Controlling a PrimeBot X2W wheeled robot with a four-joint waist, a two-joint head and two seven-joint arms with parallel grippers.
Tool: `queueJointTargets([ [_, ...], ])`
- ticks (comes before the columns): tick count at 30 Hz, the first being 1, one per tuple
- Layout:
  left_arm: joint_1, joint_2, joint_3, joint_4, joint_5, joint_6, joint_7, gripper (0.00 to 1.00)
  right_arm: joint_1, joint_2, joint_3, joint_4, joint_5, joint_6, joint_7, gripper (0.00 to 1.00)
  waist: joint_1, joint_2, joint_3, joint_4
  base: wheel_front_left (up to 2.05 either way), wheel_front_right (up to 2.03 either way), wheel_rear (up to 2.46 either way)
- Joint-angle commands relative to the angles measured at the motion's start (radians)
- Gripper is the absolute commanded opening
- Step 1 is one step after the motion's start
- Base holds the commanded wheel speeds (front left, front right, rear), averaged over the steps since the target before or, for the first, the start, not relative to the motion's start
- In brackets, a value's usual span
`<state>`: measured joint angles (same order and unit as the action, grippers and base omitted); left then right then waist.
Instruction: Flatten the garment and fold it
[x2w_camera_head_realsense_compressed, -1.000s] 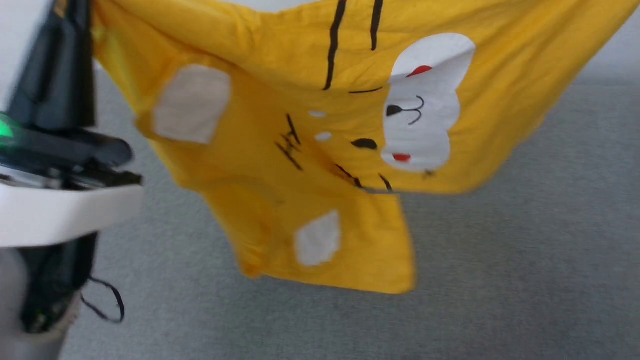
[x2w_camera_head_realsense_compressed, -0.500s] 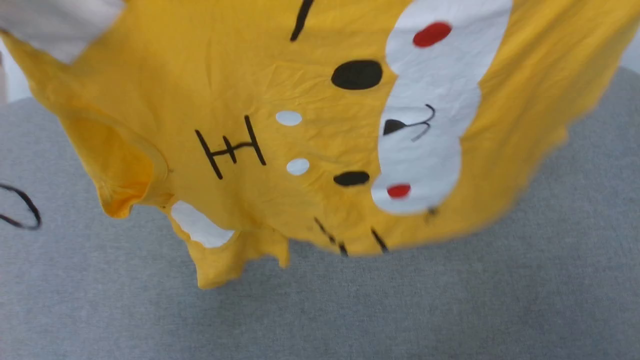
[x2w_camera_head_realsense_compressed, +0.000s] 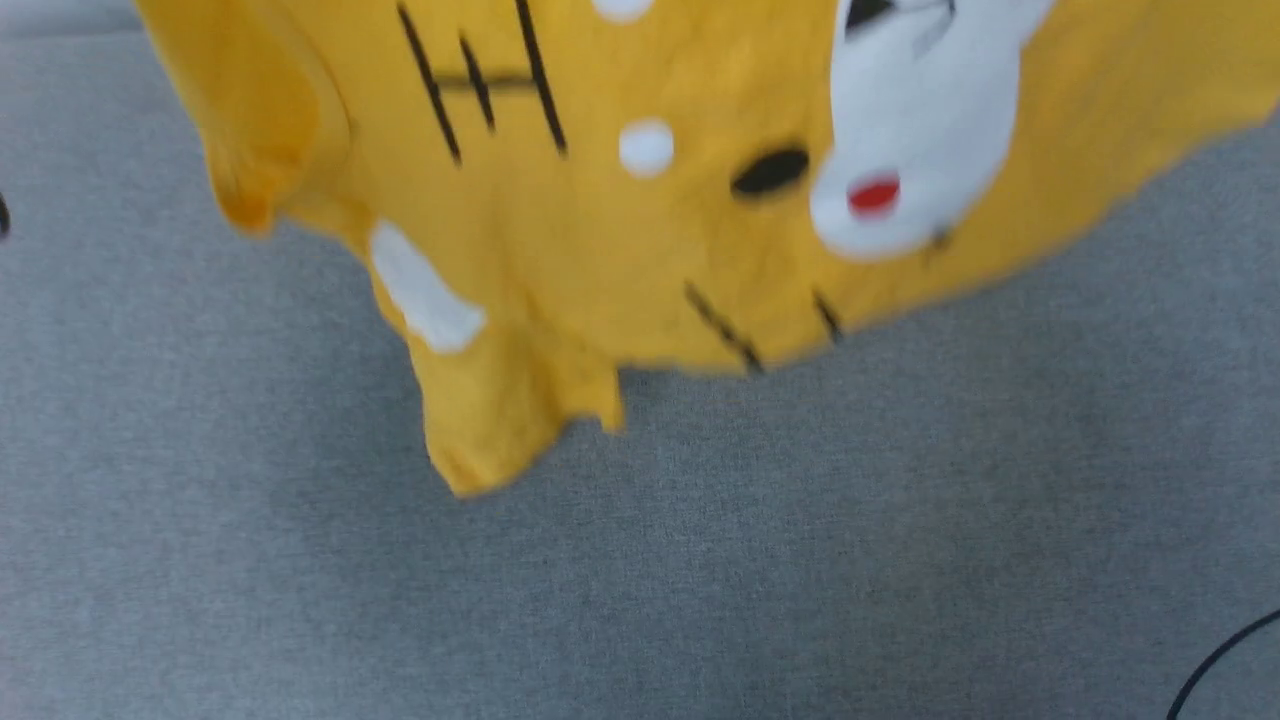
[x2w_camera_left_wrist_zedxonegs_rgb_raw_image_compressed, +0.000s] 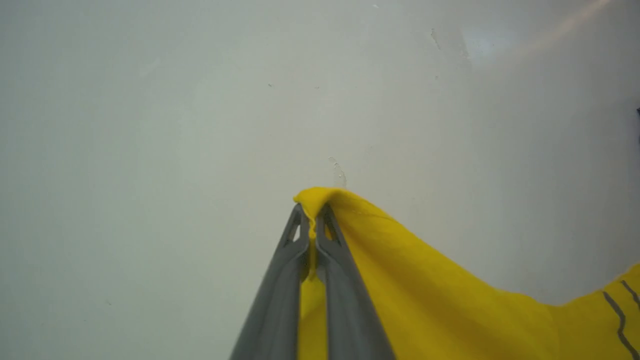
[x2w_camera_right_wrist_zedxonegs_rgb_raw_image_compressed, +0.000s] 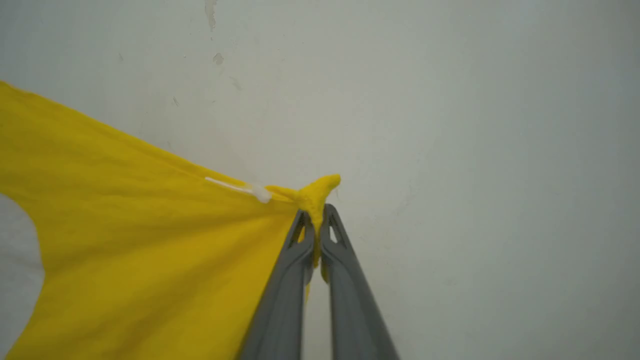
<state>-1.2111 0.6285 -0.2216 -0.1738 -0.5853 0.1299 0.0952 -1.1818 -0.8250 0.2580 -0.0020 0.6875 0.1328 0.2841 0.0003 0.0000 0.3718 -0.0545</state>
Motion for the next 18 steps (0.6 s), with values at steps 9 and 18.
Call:
queueJointTargets([
  [9, -0.359, -0.09, -0.041, 0.293, 0.092, -0.048, -0.152, 0.0, -0.332, 0.1, 0.137, 0.287, -0.063, -0.002, -0.168, 0.0, -0.0003, 0.0, 0.22, -0.011, 0.0, 0.0, 0.0],
  [18, -0.502, -0.155, -0.083, 0.526, 0.136, -0.091, -0.296, 0.0, -0.475, 0.182, 0.268, 0.526, -0.094, -0.002, -0.296, 0.0, -0.0003, 0.0, 0.282, 0.023, 0.0, 0.0, 0.0],
])
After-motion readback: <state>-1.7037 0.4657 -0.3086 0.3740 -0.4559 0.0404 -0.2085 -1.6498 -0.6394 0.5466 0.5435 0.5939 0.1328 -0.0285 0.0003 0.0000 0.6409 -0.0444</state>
